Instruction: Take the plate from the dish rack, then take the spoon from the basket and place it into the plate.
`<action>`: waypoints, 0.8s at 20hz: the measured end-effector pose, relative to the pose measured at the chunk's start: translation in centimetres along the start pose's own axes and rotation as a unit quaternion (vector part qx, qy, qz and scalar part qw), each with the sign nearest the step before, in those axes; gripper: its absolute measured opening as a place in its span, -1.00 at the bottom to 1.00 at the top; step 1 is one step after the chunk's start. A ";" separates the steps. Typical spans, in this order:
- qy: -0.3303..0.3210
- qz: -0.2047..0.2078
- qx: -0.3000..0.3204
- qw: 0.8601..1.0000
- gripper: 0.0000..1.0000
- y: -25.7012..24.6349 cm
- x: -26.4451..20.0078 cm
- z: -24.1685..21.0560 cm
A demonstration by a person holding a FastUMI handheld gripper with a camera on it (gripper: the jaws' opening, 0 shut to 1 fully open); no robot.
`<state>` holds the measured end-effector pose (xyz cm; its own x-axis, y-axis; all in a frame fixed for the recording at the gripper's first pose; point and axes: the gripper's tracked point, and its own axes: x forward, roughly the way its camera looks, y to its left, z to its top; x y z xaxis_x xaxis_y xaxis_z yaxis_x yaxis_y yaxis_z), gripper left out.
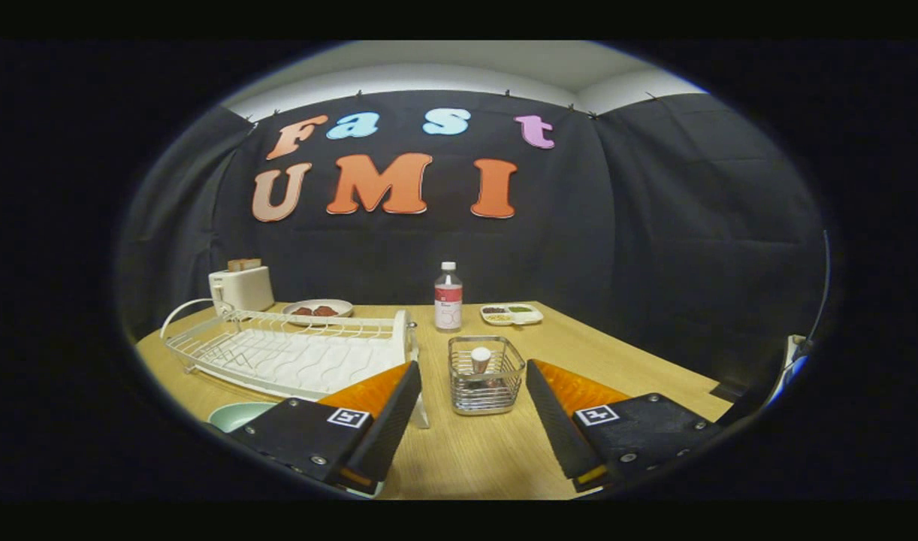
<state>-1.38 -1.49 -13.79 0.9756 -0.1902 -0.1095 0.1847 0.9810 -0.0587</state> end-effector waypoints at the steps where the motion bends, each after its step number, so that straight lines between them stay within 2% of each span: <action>1: 0.002 -0.002 -0.001 1.000 0.63 0.0 0.5 -0.2; 4: 0.005 -0.004 0.003 1.000 0.42 0.0 1.6 -0.5; 8: -0.015 -0.003 0.004 1.000 -0.09 0.1 2.5 0.3; 12: -0.019 -0.002 -0.002 1.000 -0.69 0.2 3.1 0.3; 16: -0.025 0.001 0.000 1.000 -0.86 0.3 2.8 0.9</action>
<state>1.50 -1.74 -13.23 0.9806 -0.1867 -0.0603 0.1833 0.9814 -0.0580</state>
